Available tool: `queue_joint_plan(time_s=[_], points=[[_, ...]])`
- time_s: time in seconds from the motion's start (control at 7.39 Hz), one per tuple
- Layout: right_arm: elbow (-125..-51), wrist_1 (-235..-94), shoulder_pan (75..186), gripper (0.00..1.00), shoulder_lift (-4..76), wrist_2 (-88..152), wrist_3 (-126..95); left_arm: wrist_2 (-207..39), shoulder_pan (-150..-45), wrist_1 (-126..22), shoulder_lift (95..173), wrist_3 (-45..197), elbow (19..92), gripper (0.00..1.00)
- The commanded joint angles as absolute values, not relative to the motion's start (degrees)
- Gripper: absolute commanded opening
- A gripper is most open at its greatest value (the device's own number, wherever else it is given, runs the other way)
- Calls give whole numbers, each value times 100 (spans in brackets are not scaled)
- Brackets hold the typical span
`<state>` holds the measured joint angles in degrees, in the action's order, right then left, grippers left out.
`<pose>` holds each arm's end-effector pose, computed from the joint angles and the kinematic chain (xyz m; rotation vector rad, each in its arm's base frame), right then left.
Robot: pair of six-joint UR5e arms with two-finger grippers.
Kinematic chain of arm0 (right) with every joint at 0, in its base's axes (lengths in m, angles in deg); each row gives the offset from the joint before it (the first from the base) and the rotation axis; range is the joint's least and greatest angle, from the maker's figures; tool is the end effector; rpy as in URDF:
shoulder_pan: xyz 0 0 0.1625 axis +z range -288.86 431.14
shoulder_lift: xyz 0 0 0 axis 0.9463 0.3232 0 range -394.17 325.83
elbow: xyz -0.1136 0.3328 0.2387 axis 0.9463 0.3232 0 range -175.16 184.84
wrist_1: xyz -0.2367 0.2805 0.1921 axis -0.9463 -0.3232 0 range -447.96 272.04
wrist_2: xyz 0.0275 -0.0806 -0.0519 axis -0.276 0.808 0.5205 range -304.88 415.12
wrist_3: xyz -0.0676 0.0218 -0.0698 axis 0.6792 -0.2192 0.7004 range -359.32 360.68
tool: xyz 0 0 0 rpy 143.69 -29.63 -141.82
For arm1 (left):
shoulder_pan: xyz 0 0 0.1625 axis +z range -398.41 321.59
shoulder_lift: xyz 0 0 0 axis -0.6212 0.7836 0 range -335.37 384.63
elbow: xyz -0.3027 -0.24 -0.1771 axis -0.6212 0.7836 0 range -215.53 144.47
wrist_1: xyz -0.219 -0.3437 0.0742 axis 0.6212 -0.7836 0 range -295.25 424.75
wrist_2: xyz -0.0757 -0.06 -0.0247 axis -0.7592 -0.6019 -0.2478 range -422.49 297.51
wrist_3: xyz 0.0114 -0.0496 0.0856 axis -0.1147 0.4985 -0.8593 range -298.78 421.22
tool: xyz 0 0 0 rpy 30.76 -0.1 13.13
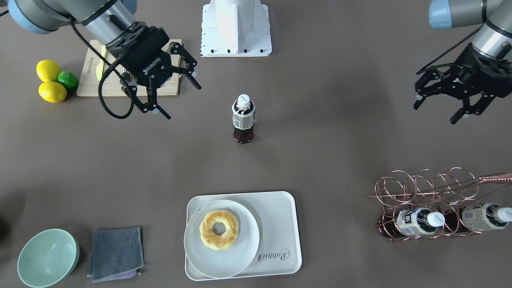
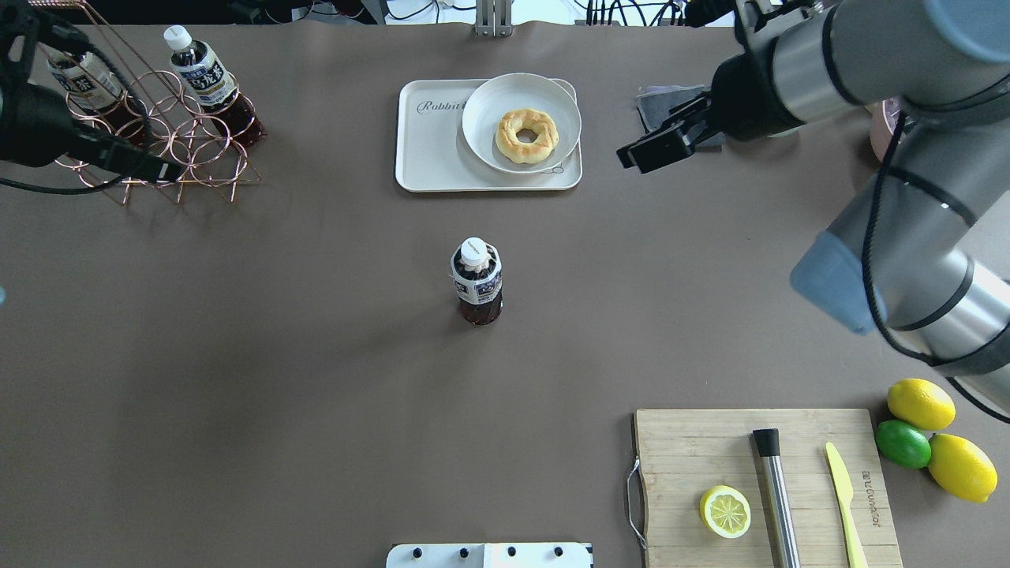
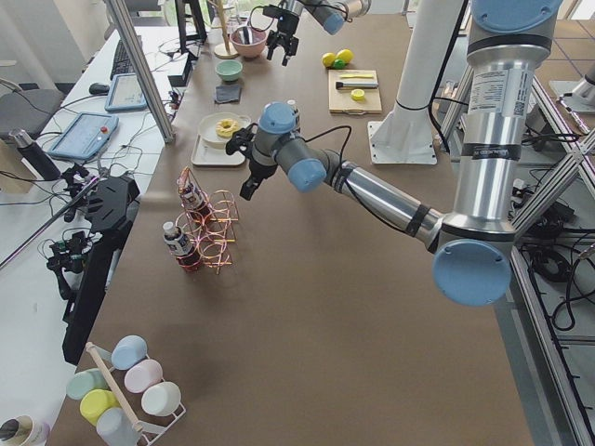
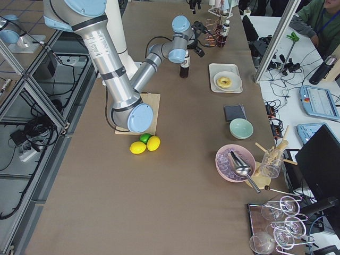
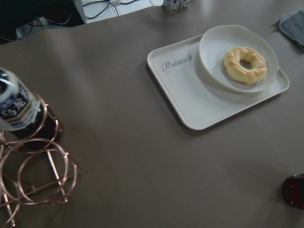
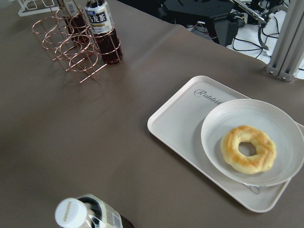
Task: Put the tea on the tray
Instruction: 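Close the right gripper around the standing tea bottle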
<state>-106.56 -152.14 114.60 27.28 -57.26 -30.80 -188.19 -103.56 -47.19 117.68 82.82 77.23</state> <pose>-0.3476 -0.4608 0.1615 0.8118 -1.0879 -0.4797 0.1429 -0.4877 0.3967 0.5100 0.8575 0.3113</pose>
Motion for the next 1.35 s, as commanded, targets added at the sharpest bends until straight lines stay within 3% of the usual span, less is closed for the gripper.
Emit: queue_joint_plan(time_s=[0.0, 0.41, 0.95, 1.22], points=[[-10652, -15063, 10273, 100, 2499, -4091, -3193, -19411, -11343, -4739, 10771, 6584, 7321, 98], [-10556, -15089, 9332, 99, 2367, -2894, -3237, -19792, -11811, -4739, 10628, 6018, 6933, 98], [-9994, -14608, 9329, 98, 2314, -2496, -3211, -19837, -11900, -4748, 10628, 6017, 6941, 98], [-9914, -14597, 9329, 90, 2226, -2434, -3237, -19837, -11900, -4748, 10628, 6008, 6941, 98]])
